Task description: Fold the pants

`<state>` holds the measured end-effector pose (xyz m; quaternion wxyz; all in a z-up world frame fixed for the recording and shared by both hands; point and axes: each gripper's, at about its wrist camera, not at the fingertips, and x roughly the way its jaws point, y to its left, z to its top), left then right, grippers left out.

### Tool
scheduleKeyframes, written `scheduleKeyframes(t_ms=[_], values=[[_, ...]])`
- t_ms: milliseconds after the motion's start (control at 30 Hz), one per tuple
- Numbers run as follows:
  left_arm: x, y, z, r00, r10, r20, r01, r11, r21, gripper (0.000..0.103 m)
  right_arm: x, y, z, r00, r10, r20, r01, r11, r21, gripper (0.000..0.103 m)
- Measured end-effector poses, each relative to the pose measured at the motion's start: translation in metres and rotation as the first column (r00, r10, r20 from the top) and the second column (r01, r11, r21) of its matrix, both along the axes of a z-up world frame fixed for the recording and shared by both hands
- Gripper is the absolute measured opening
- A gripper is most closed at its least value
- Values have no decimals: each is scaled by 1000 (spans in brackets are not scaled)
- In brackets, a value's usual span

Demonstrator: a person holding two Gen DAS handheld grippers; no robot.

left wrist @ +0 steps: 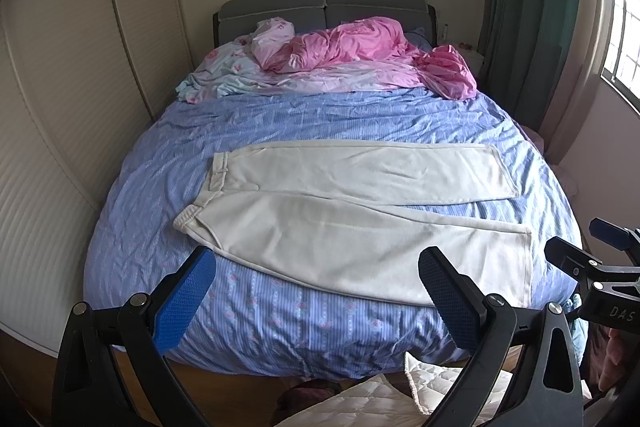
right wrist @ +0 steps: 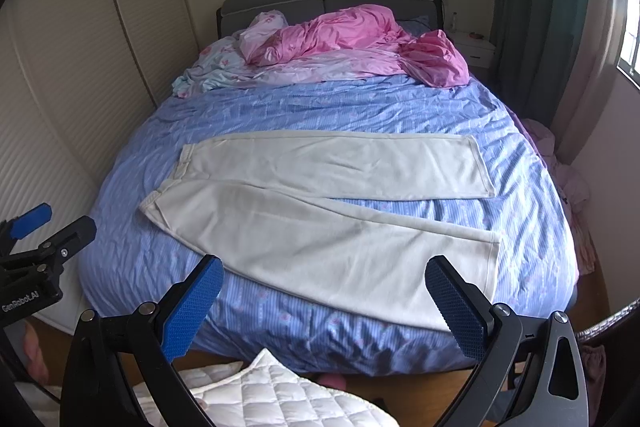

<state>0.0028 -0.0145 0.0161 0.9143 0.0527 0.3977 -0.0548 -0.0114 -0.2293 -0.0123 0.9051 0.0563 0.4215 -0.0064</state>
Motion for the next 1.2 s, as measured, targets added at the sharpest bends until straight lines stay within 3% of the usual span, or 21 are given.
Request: scheduleKeyframes(t_ms=[1200], values=[[3,0,5,1000,3,-9,-3,1000,-16,103,7,9,-12,1000,13,-13,-13,1000,-10,103]])
